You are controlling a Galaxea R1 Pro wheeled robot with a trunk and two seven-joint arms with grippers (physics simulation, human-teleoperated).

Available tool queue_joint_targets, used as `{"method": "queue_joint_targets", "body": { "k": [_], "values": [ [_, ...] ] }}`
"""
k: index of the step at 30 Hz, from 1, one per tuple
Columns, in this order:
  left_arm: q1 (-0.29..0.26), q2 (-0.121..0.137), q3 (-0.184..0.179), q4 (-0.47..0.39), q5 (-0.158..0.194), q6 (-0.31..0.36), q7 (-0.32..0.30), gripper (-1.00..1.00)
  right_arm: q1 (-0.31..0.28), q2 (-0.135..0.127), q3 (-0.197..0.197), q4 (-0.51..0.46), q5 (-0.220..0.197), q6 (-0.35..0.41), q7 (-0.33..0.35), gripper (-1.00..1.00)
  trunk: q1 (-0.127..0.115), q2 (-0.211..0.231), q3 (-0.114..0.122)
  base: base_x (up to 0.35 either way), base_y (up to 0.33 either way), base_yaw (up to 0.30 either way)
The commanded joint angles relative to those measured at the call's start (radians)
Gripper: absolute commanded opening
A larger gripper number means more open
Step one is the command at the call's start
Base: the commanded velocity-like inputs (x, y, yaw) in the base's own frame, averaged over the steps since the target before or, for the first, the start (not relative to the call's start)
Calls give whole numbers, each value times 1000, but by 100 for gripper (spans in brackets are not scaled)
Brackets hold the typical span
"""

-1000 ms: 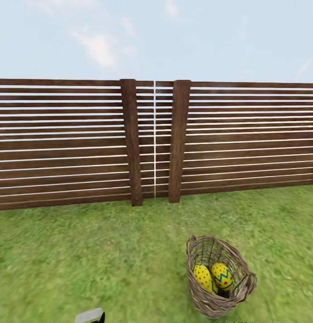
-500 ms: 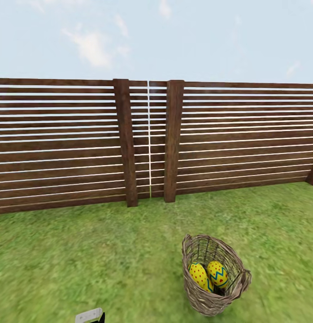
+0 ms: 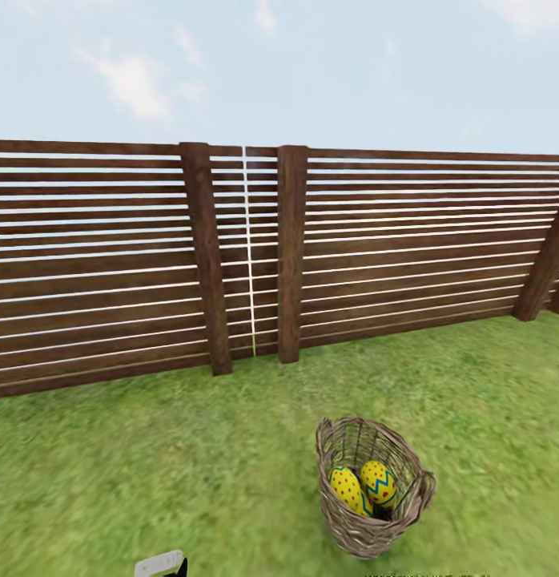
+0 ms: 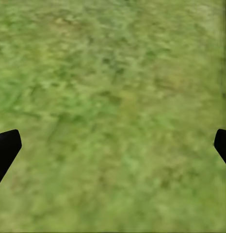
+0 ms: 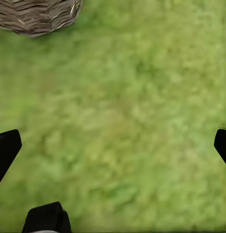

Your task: Take the three Easter eggs out of the wicker basket on the lawn in the garden, then place them on the lawn next to a single tree (choose any tree) so that all three eggs are next to the same tree and none are left in the basket.

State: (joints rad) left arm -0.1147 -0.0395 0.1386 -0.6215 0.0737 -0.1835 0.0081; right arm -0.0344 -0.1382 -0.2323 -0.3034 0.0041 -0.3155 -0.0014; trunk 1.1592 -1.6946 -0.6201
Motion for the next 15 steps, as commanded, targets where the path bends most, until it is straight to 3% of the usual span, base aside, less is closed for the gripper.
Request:
{"method": "queue_joint_targets", "body": {
  "k": [1, 15],
  "values": [
    [0, 0, 1, 0, 8, -3, 0, 100, -1, 0, -2, 1, 0, -4, 0, 100, 0, 0, 0, 15, 53, -248],
    [0, 0, 1, 0, 8, -2, 0, 100, -1, 0, -2, 1, 0, -4, 0, 100, 0, 0, 6, 2, 6, -244]
  ]
}}
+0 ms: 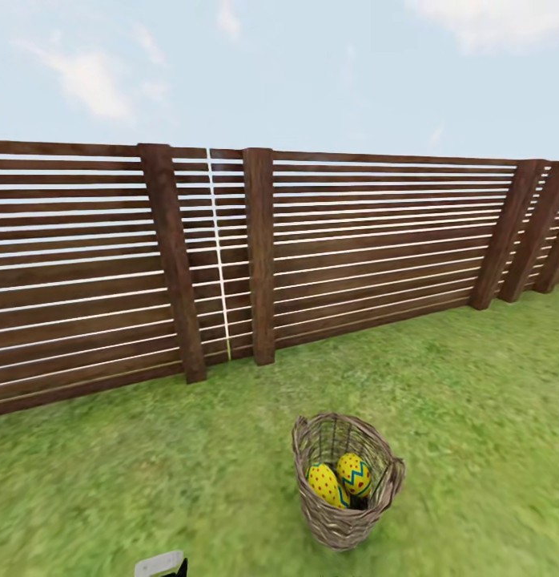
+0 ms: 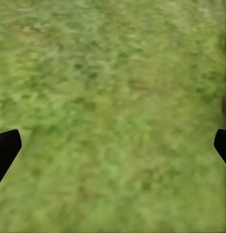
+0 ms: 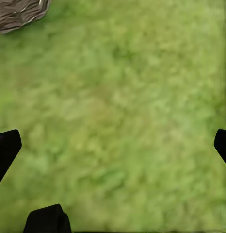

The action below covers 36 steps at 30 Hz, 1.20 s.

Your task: Take the three Easter eggs out of the wicker basket on the lawn in the garden, then place them on the lawn next to a single tree (choose any tree) so that all three eggs are next to the same tree and none are left in the basket.

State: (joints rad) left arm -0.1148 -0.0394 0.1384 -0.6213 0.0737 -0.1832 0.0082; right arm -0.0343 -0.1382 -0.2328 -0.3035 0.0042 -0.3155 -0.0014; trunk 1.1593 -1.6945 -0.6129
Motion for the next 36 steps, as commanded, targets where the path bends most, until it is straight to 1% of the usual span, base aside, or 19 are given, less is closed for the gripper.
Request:
{"method": "queue_joint_targets", "body": {
  "k": [1, 18, 36],
  "values": [
    [0, 0, 1, 0, 8, -2, 0, 100, -1, 0, -2, 1, 0, -4, 0, 100, 0, 0, -1, 0, 0, -245],
    [0, 0, 1, 0, 8, -2, 0, 100, -1, 0, -2, 1, 0, -4, 0, 100, 0, 0, -1, 0, 0, -240],
    [0, -1, -1, 2, 9, -5, 0, 100, -1, 0, 3, 1, 5, -1, 0, 100, 0, 0, -1, 0, 0, -18]
  ]
}}
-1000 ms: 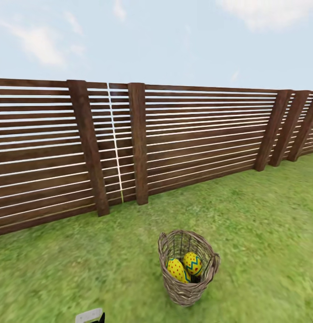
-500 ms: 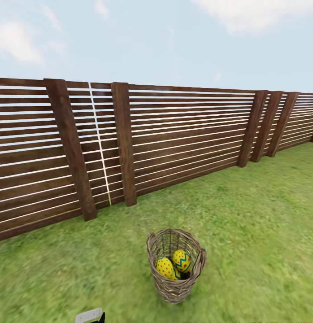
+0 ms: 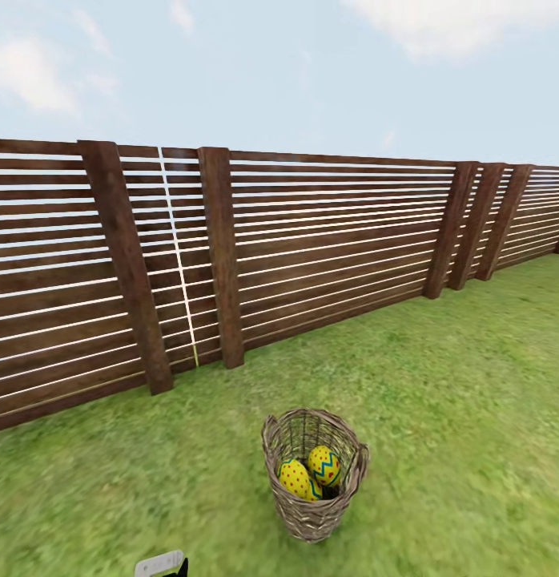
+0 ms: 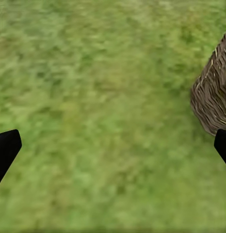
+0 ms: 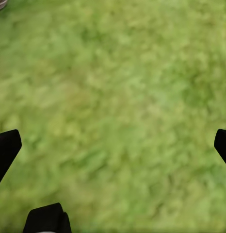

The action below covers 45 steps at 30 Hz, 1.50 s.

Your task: Take the three Easter eggs out of the wicker basket on the lawn in the garden, then place them on the lawn next to a single tree (choose any tree) so that all three eggs are next to the same tree and none are left in the basket.

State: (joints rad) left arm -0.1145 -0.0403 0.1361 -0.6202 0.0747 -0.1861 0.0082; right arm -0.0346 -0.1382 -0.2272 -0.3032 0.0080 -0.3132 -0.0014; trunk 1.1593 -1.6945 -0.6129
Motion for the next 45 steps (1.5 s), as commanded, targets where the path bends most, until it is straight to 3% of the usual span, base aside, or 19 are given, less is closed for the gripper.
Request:
{"method": "queue_joint_targets", "body": {
  "k": [1, 30, 45],
  "values": [
    [-1, 0, 1, 0, 8, -3, -1, 100, -1, 0, -2, 0, 0, -3, 0, 100, 0, 0, -1, 0, 0, 0],
    [-1, -1, 0, 1, 7, -1, -2, 100, -1, -2, -10, -14, -5, -3, 7, 100, -107, 196, 86, 0, 0, 0],
    [-1, -1, 0, 1, 7, -1, -2, 100, -1, -4, -11, -16, -6, 10, 0, 100, -165, 301, 113, 0, 0, 61]
  ]
}}
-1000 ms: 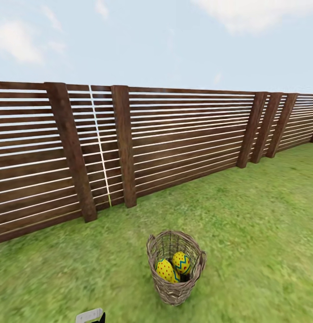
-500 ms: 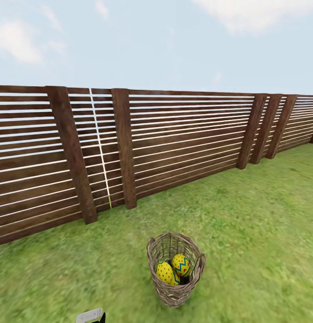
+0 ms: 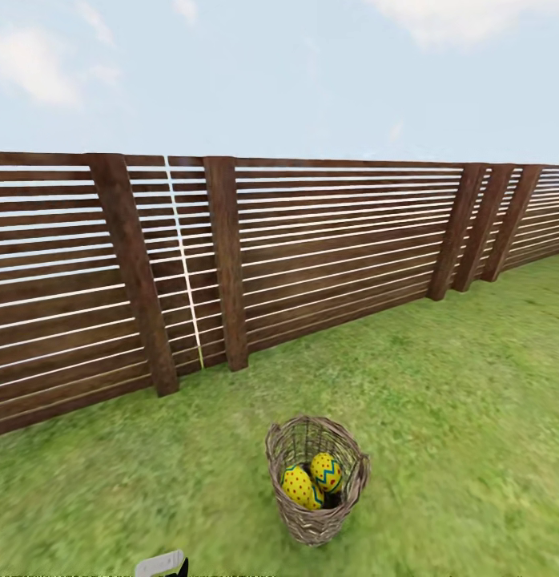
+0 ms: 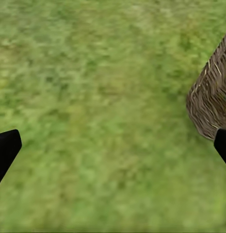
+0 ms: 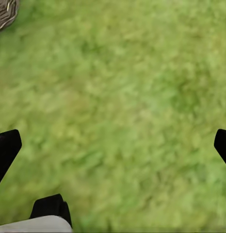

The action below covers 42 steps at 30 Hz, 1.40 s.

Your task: Take the three Easter eggs out of the wicker basket on the lawn in the garden, then place them on the lawn next to a single tree (choose any tree) so that all three eggs are next to the same tree and none are left in the basket.

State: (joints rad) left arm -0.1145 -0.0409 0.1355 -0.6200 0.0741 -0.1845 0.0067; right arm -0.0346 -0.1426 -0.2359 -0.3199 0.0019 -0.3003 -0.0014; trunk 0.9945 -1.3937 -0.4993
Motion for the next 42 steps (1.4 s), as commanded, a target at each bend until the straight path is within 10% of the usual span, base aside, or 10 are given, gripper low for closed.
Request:
{"method": "queue_joint_targets", "body": {
  "k": [1, 42],
  "values": [
    [-1, 0, 1, 0, 8, -3, -1, 100, -1, 0, -2, 1, 0, -3, 0, 100, -4, 7, 1, 0, 0, 70],
    [-1, -1, 1, 0, 9, -4, 0, 100, -1, -5, 0, 0, 1, 0, 0, 100, -134, 245, 52, 0, 0, 68]
  ]
}}
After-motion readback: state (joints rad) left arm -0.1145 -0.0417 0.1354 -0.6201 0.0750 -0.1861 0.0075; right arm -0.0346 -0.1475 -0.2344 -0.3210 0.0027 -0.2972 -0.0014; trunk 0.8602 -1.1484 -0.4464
